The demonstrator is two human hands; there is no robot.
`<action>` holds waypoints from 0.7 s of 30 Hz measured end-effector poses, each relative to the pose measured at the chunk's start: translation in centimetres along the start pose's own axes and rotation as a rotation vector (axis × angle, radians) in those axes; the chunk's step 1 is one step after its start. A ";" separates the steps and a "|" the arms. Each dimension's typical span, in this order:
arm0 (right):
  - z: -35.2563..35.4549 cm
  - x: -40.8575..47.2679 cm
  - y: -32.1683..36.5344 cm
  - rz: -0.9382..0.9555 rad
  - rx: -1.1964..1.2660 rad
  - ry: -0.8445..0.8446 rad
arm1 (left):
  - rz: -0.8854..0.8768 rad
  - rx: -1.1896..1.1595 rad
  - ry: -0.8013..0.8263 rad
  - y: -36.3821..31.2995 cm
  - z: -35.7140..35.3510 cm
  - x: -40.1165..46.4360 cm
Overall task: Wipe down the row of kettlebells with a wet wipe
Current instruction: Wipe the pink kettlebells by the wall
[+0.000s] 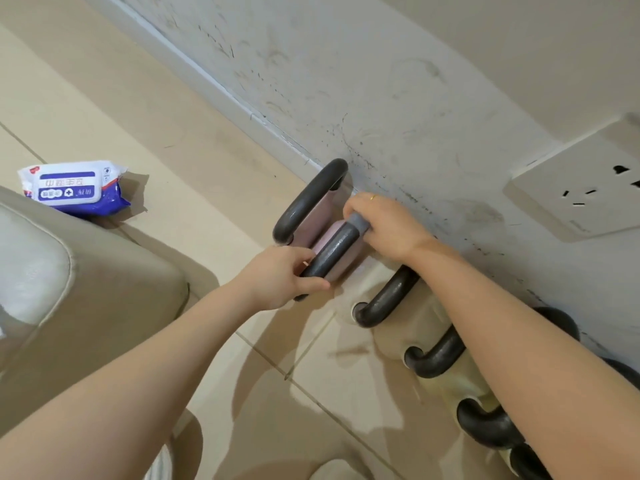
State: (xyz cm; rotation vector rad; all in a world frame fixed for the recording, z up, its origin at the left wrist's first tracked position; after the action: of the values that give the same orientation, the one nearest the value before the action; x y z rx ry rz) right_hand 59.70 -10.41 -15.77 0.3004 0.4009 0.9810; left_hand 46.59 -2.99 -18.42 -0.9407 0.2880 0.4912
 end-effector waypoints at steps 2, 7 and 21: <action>-0.3 0.3 -0.3 -0.136 0.157 -0.063 | -0.005 -0.019 -0.005 0.2 0.2 0.0; -0.8 -0.4 2.2 -0.094 -0.084 -0.160 | -0.002 -0.059 0.022 1.3 0.4 0.2; -2.2 -1.1 6.2 0.402 -0.639 0.041 | -0.043 -0.065 -0.074 0.5 -0.4 0.0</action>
State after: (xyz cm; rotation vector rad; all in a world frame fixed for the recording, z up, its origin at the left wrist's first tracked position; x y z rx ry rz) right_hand 53.55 -7.96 -14.87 -0.2306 0.0448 1.4529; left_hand 46.31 -3.07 -19.01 -0.9882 0.1857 0.4970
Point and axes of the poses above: each hand's wrist, its own x-axis towards the middle knuckle, its own z-axis out of the back of the hand, y = z × x, the point moved 6 cm from there along x, towards the middle knuckle, and after that the axes turned 8 degrees about -y, right-handed, at the moved point
